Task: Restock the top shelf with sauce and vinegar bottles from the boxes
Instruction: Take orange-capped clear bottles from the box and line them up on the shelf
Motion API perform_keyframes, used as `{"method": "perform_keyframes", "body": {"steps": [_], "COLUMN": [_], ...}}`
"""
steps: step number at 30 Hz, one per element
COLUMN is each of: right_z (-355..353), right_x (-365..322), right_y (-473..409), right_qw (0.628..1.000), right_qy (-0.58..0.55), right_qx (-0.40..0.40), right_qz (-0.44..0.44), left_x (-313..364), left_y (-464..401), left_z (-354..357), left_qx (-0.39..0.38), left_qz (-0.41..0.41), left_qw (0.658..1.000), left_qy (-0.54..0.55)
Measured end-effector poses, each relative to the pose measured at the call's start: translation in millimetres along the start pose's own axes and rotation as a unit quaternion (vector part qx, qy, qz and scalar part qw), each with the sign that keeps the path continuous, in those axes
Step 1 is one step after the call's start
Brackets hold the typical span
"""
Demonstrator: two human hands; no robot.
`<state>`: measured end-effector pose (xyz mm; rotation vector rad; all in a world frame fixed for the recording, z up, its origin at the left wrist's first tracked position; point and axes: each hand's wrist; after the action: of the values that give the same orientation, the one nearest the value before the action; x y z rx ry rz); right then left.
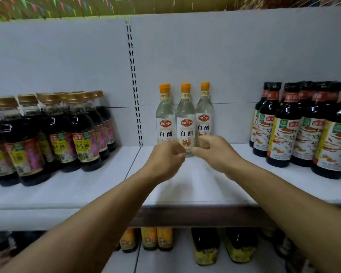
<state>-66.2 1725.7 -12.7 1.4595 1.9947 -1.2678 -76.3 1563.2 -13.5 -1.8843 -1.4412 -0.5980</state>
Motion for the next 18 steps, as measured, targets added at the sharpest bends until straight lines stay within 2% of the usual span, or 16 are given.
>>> {"method": "perform_keyframes", "body": {"steps": [8, 18], "right_z": [3, 22], "right_x": [-45, -78], "right_y": [71, 144], "right_qw": [0.999, 0.996], "right_qy": [0.017, 0.059], "right_qx": [-0.004, -0.002], "right_qz": [-0.051, -0.063], "left_x": [4, -7], "left_y": [68, 149], "left_z": [-5, -25], "left_qx": [0.027, -0.011], "left_qz": [0.013, 0.070], "left_qw": [1.000, 0.997], "left_qy": [-0.009, -0.011]}}
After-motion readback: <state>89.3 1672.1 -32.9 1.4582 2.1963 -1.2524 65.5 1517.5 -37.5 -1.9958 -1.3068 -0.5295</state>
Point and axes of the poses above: each hand's wrist, its own y-axis away from the middle knuckle, its own z-axis out of the palm, x = y × z, and after that the axes turned 11 degrees about -z, right-handed
